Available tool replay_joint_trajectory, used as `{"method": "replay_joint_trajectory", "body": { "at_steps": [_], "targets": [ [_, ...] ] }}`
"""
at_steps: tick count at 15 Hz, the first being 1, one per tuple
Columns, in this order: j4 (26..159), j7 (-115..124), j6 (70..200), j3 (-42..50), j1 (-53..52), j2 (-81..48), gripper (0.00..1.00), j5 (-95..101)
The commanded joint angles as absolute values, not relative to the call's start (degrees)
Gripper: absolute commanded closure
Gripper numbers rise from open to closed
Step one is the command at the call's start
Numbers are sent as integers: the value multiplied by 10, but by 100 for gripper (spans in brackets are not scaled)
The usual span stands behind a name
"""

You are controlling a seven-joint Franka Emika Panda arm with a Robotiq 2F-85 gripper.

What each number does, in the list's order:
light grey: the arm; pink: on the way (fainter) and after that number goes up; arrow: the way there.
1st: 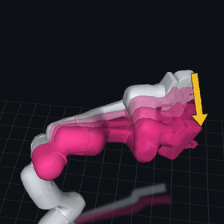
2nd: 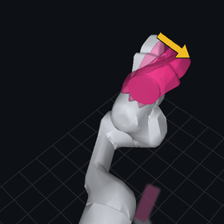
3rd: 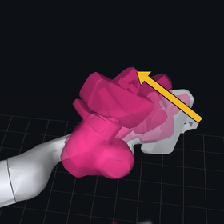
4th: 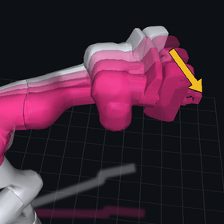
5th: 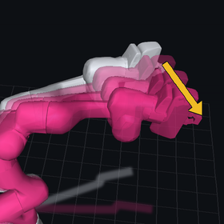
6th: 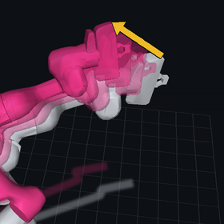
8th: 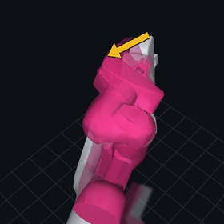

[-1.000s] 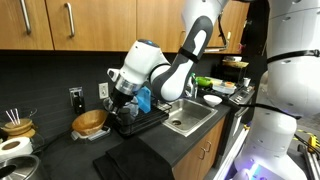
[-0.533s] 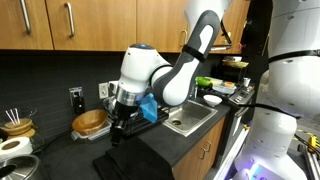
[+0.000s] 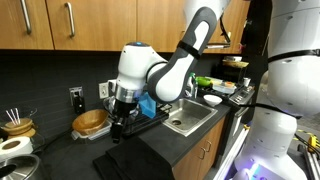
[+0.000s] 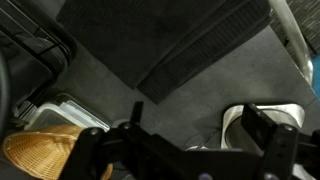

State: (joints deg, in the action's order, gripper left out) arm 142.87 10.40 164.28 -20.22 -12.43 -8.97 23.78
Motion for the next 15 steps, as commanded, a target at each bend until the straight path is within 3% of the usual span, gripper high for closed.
{"method": "replay_joint_trajectory", "body": {
  "at_steps": [1,15],
  "targets": [
    [1406,55,1672,-201,-94,-123,0,211],
    [1333,-111,1662,-206,-59,-240,0,26]
  ]
}}
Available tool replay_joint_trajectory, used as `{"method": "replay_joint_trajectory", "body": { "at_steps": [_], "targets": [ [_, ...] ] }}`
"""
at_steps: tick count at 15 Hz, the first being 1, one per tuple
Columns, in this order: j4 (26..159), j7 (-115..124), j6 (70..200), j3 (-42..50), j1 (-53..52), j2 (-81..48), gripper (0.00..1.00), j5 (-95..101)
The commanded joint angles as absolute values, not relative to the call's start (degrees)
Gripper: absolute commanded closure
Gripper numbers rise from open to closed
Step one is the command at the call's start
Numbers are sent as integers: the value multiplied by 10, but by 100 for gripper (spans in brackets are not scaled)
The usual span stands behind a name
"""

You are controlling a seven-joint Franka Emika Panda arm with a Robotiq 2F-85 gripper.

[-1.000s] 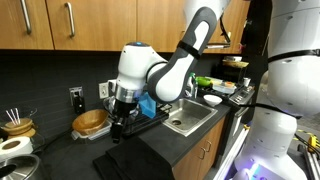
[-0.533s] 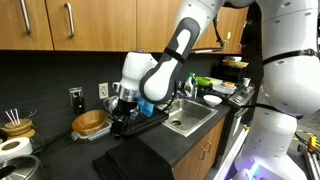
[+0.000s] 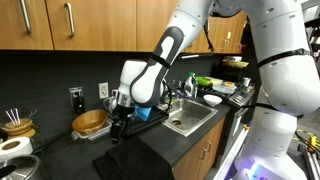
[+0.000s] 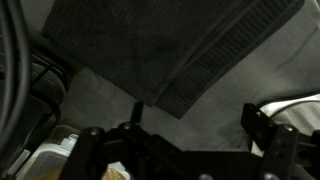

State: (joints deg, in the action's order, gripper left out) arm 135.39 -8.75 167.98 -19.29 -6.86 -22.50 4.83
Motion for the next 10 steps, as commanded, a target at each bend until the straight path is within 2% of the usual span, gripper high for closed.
{"method": "replay_joint_trajectory", "body": {
  "at_steps": [1,10],
  "targets": [
    [1328,-110,1654,-206,-59,-244,0,23],
    [1303,-139,1620,-215,-45,-289,0,0]
  ]
}}
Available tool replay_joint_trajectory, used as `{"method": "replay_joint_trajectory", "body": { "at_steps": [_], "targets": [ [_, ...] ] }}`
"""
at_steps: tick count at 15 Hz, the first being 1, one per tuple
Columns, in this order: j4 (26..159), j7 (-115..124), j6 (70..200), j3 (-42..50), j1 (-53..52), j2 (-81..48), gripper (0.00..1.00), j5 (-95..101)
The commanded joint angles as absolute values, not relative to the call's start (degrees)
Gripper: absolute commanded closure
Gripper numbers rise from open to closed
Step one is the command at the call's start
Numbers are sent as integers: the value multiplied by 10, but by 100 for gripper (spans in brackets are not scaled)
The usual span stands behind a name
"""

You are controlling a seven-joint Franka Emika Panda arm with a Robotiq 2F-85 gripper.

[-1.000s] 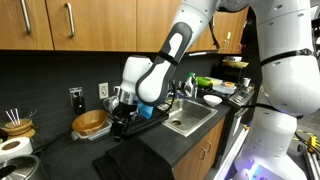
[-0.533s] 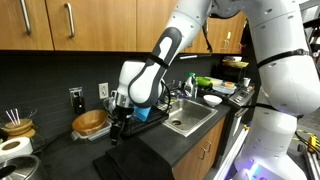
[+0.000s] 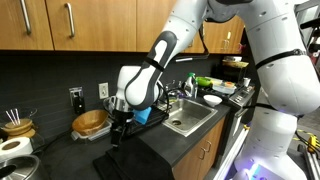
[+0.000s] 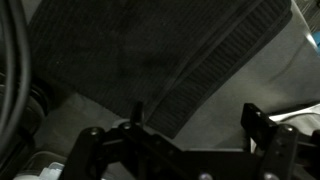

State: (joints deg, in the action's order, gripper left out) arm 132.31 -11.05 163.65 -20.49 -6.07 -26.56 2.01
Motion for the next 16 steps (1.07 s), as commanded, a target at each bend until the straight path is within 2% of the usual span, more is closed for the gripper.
{"method": "replay_joint_trajectory", "body": {
  "at_steps": [1,9,10,16],
  "targets": [
    [1298,-143,1616,-219,-40,-297,0,-3],
    [1260,-196,1581,-238,-2,-341,0,-17],
    [1266,-172,1595,-217,-20,-339,0,-11],
    [1254,-184,1581,-227,-17,-346,0,-11]
  ]
}}
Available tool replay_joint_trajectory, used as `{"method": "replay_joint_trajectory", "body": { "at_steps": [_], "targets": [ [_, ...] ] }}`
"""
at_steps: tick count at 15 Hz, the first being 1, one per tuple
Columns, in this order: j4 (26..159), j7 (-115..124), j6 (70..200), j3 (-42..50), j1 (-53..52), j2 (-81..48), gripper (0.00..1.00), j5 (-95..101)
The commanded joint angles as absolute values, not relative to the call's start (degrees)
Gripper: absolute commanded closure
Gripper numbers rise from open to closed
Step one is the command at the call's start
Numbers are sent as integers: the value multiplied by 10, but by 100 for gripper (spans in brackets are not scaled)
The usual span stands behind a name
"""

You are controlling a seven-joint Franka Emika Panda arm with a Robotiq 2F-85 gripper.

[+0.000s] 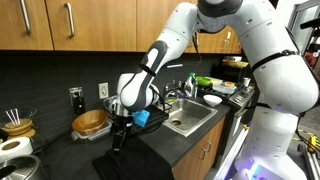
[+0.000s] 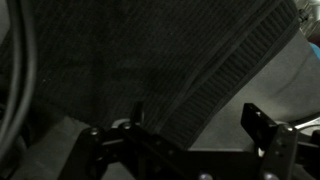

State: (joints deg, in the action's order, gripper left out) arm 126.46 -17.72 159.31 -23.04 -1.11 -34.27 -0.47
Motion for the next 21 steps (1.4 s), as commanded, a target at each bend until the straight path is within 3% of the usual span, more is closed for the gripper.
{"method": "replay_joint_trajectory", "body": {
  "at_steps": [1,12,21],
  "targets": [
    [1241,-178,1563,-223,-22,-354,0,-11],
    [1078,-108,1358,-148,-129,-456,0,15],
    [1008,-52,1348,-114,-191,-515,0,48]
  ]
}}
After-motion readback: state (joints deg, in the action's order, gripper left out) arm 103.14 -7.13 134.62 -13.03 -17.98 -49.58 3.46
